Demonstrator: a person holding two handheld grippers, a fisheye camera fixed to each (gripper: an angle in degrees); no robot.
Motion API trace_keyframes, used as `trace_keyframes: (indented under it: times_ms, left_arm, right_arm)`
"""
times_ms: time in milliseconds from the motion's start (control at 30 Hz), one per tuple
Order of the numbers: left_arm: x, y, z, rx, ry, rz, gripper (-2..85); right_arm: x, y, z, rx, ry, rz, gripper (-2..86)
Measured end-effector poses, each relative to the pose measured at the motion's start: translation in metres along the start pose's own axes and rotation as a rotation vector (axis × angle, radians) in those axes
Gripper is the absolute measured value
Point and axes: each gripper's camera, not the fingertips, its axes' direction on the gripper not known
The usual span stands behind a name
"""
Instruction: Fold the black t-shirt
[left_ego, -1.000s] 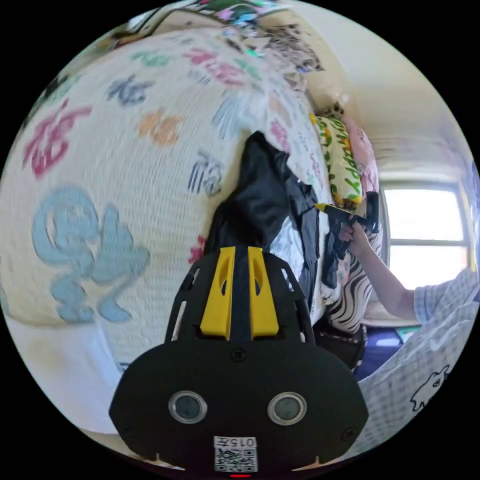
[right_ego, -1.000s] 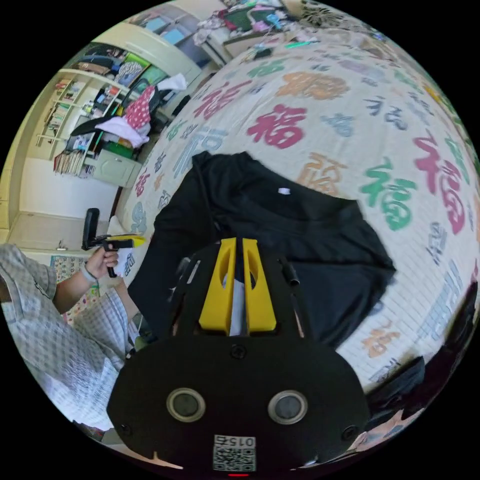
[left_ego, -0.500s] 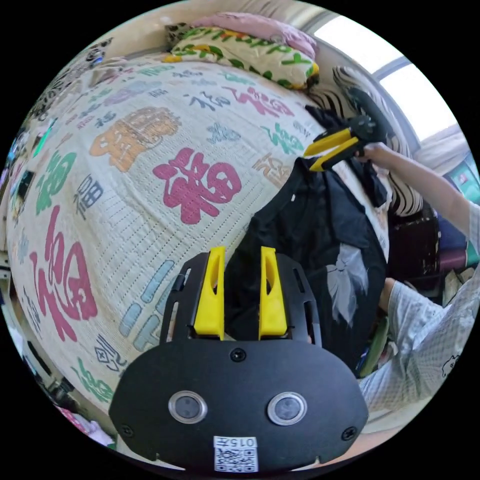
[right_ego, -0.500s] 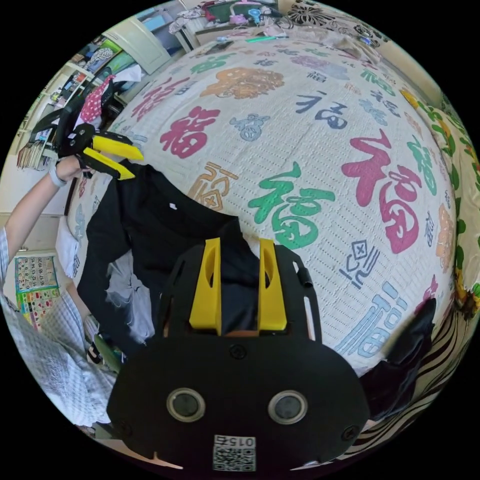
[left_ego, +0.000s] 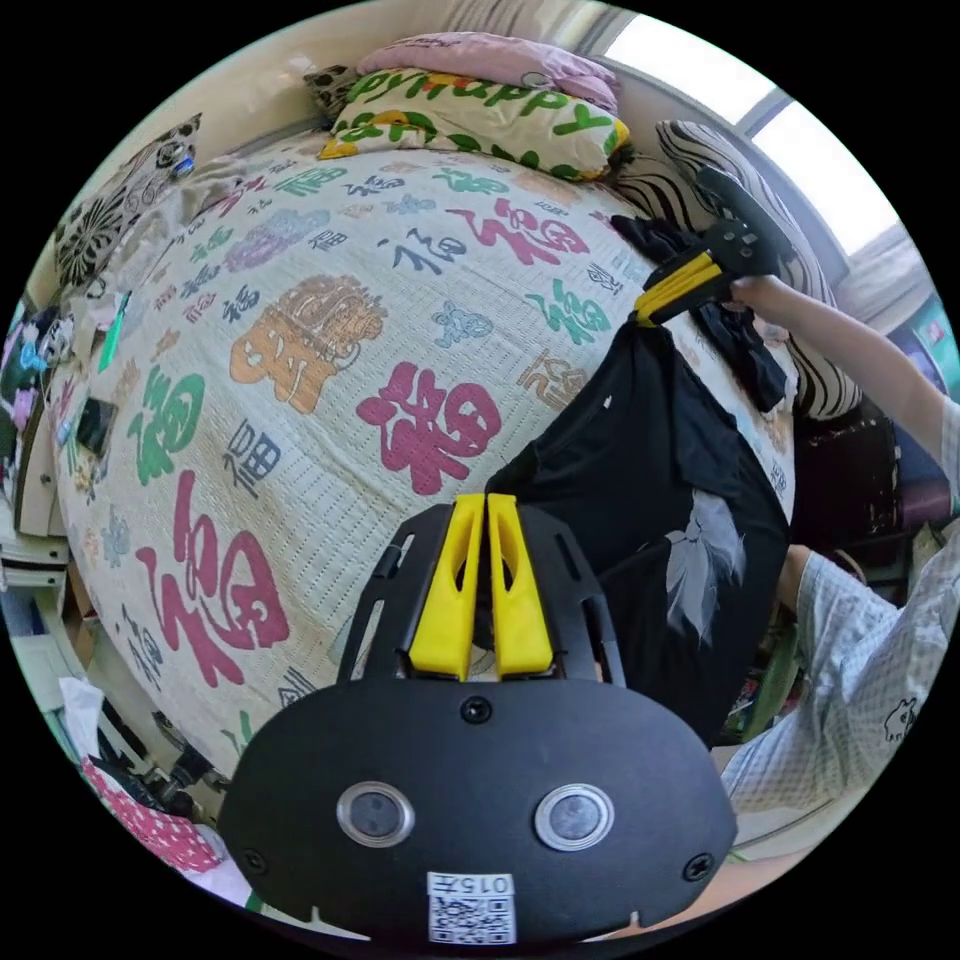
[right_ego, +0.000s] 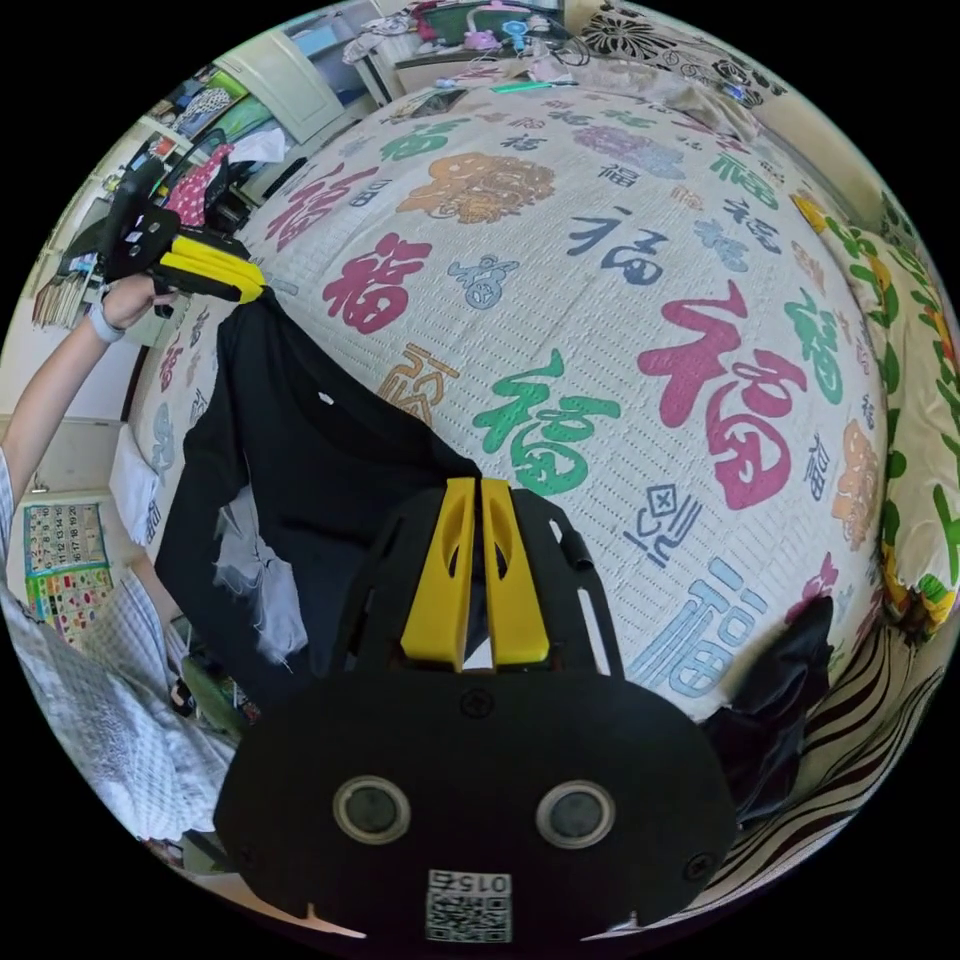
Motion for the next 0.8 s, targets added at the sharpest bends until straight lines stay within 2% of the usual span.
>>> trace_keyframes:
  times_ms: [133,467,633,800]
  left_arm:
    - [0.045,0.036,-0.021,0.072,-0.013,0.013,-0.1]
    - [0.227,0.188,-0.063,0.259,-0.031,0.062,0.0]
    - [0.311,0.263,-0.046,0.214,0.022,0.058,-0.1]
    - [0.405,0.334,-0.022,0.088,0.024,0.144,-0.1]
  right_arm:
    - [-0.025,0.057,-0.012,0.074,-0.024,0.009,-0.9]
    - [-0.138,0.239,-0.038,0.199,-0.109,-0.12,-0.9]
    - [-0.209,0.323,-0.009,0.142,-0.14,-0.211,-0.9]
    - [-0.277,0.398,0.032,0.066,-0.089,-0.327,-0.9]
